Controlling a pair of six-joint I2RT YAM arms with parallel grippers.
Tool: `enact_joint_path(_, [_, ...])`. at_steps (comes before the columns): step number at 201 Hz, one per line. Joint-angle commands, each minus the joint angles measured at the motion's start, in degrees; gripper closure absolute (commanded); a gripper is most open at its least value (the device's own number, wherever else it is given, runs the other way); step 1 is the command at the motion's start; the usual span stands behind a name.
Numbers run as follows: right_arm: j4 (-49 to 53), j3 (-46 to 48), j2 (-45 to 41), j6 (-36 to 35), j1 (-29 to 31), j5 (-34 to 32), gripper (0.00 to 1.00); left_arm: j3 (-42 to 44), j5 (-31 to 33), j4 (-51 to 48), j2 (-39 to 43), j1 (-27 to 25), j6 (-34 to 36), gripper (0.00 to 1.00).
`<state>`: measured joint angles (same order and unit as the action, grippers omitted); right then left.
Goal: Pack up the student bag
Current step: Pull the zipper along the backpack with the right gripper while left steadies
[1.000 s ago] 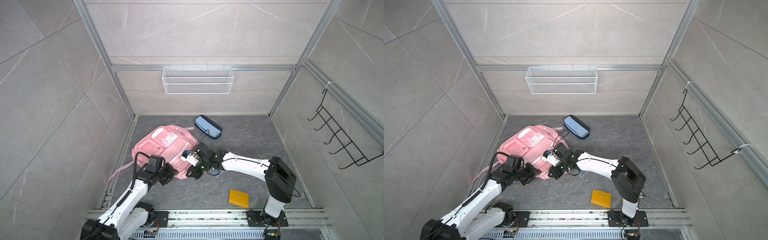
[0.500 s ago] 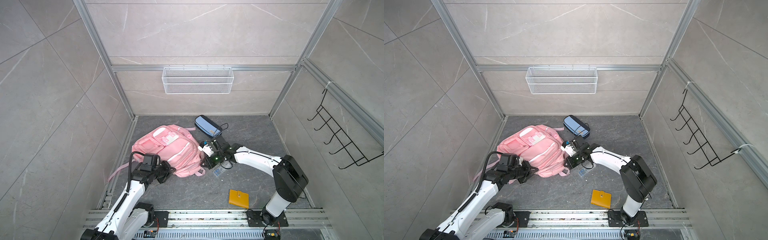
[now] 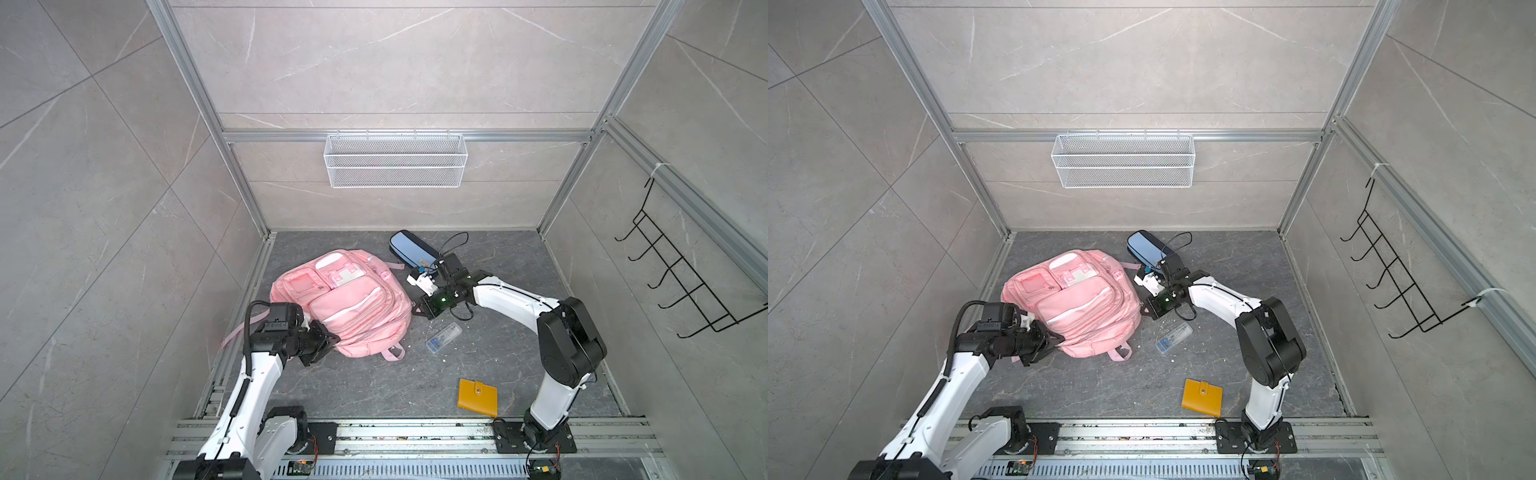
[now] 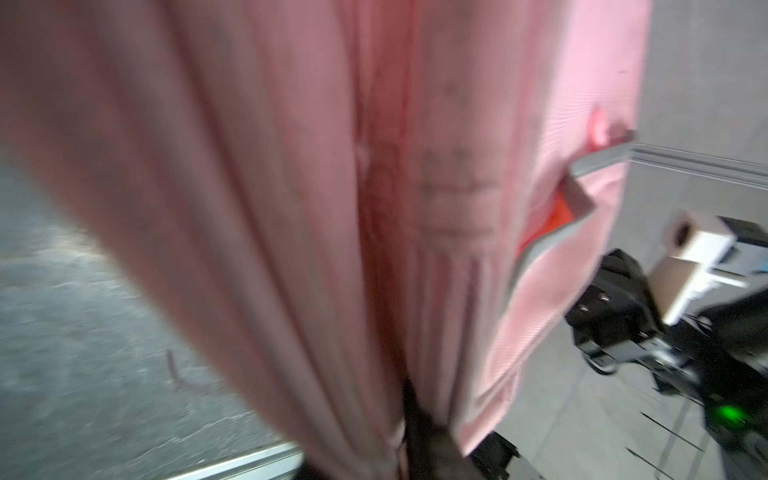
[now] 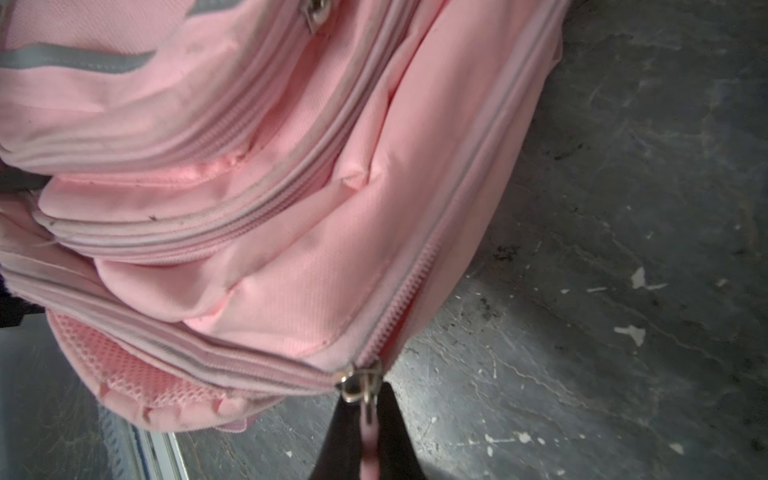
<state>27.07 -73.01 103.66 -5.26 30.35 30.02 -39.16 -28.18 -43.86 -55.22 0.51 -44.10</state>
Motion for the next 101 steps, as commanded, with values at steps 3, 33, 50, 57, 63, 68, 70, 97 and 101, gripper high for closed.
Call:
enact_joint_path(3, [1.61,-2.48,-0.86,-1.38,2.15,-4.04,1.0,-7.89,14.43,-7.63,-1.29,1.82,8.07,0.11])
enact_joint_path(33, [-0.32,-3.48,-1.07,2.86,9.15,-2.9,1.0,-13.84,17.28,-14.92,-1.19,-2.01,16.54,0.06])
enact_joint_path(50, [-2.82,-3.67,-1.14,6.45,12.05,-1.2,1.0,-12.94,11.43,-9.64,1.62,-8.46,18.55,0.14])
enact_joint_path(57, [-3.68,-3.78,-1.21,7.64,13.07,-0.7,1.0,-12.82,12.71,-7.51,2.37,-13.17,18.86,0.15])
enact_joint_path(63, [-4.03,-4.03,-1.24,8.32,13.79,-0.41,1.0,-13.04,14.77,-6.68,2.28,-17.87,19.29,0.15])
enact_joint_path(68, [-4.17,-4.27,-1.22,8.83,14.3,-0.24,1.0,-13.27,15.76,-6.35,1.89,-20.99,19.83,0.15])
enact_joint_path(70, [-4.19,-4.3,-1.24,8.98,14.48,-0.23,1.0,-13.41,16.09,-6.27,1.59,-21.96,20.12,0.15])
enact_joint_path(97, [-4.42,-5.17,-1.52,10.1,16.07,0.67,1.0,-11.01,22.76,-0.32,2.03,-31.93,23.61,0.16])
enact_joint_path(101, [-4.33,-5.19,-1.62,10.14,16.16,0.74,1.0,-10.12,24.58,0.93,2.55,-32.7,23.79,0.16])
